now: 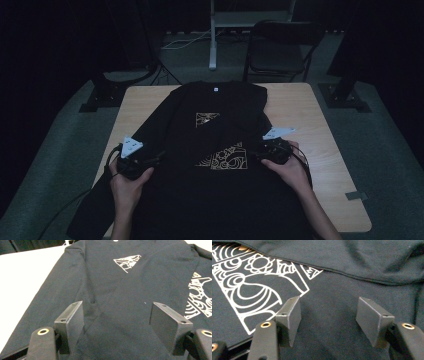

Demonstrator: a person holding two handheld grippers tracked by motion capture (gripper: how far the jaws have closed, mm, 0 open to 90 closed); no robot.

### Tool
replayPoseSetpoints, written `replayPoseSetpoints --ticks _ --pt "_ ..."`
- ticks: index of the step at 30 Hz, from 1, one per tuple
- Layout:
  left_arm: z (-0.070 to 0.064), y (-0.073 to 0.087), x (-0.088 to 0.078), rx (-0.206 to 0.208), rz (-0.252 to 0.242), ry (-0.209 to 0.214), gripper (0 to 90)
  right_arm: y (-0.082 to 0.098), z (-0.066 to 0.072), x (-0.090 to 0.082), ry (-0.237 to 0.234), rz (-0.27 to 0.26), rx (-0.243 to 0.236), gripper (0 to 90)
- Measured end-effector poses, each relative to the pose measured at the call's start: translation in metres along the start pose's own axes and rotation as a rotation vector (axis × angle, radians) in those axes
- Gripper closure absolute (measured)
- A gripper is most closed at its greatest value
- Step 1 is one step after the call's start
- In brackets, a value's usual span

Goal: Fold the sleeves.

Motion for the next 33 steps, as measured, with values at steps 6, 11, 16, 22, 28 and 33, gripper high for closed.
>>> replayPoseSetpoints --ticks 6,11,16,22,28,33 --pt "0.008 0.002 0.001 -0.032 0.0 -0.004 29.2 0.0 0.0 0.0 0.002 -0.001 0.001 35.3" --pt "0.012 0.002 0.001 -0.038 0.001 -0.005 29.3 0.0 0.0 0.0 0.003 -0.002 0.002 35.2" --pt "0.013 0.001 0.001 -0.039 0.006 0.014 29.2 0.0 0.0 0.0 0.006 -0.002 0.004 35.1" --pt "0.018 0.0 0.002 -0.026 0.002 0.017 29.2 0.0 0.0 0.0 0.007 -0.001 0.004 34.8" --pt "0.027 -0.001 0.0 -0.029 0.015 -0.01 29.2 0.0 0.0 0.0 0.004 -0.001 0.007 34.3" --pt "0.038 -0.002 -0.003 -0.048 0.014 -0.027 29.2 0.001 0.0 -0.001 0.003 -0.001 0.009 33.9"
Point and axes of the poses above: each handheld gripper's, and its own axes: x roughly forward along the jaws, y roughly out of its underside, z roughly to its left, the point moved 10 cm from there along x, roughly forward along the jaws, and after that the axes turned 11 degrees about x, right-handed, at the moved point
